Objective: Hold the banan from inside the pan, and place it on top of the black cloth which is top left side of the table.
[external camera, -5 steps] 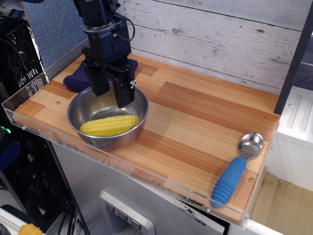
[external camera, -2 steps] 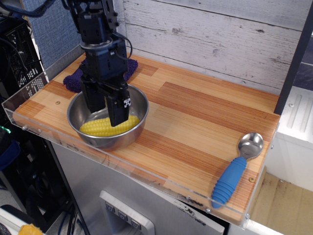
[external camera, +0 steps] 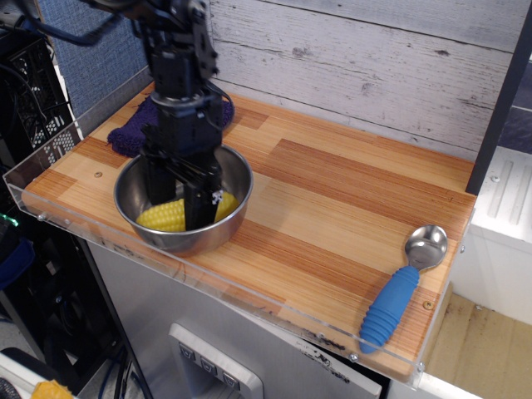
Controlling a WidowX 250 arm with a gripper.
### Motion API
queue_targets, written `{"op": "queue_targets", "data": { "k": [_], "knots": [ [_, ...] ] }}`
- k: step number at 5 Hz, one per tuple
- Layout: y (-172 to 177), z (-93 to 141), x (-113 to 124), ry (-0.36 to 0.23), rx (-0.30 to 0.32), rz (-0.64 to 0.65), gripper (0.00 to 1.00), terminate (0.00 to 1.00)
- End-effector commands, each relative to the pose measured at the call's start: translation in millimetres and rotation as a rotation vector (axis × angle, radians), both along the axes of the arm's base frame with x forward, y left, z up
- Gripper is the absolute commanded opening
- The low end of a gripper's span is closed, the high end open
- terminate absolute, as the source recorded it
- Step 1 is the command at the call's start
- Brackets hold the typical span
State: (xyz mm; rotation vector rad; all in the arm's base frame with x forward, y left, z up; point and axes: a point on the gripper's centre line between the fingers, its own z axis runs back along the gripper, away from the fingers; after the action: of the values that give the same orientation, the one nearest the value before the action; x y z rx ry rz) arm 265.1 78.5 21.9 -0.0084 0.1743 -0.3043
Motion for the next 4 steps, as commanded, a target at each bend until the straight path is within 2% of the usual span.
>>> {"op": "queue_targets", "data": {
  "k": [1,2,3,4],
  "knots": [
    [8,8,10,-0.002,0.035,0.04,1.0,0.0],
    [8,8,9,-0.003,0.038,0.043,0.0,0.0],
    [9,9,9,-0.009,0.037,0.057,0.0,0.0],
    [8,20,9,-0.042,-0.004,0.066,0.0,0.0]
  ]
}}
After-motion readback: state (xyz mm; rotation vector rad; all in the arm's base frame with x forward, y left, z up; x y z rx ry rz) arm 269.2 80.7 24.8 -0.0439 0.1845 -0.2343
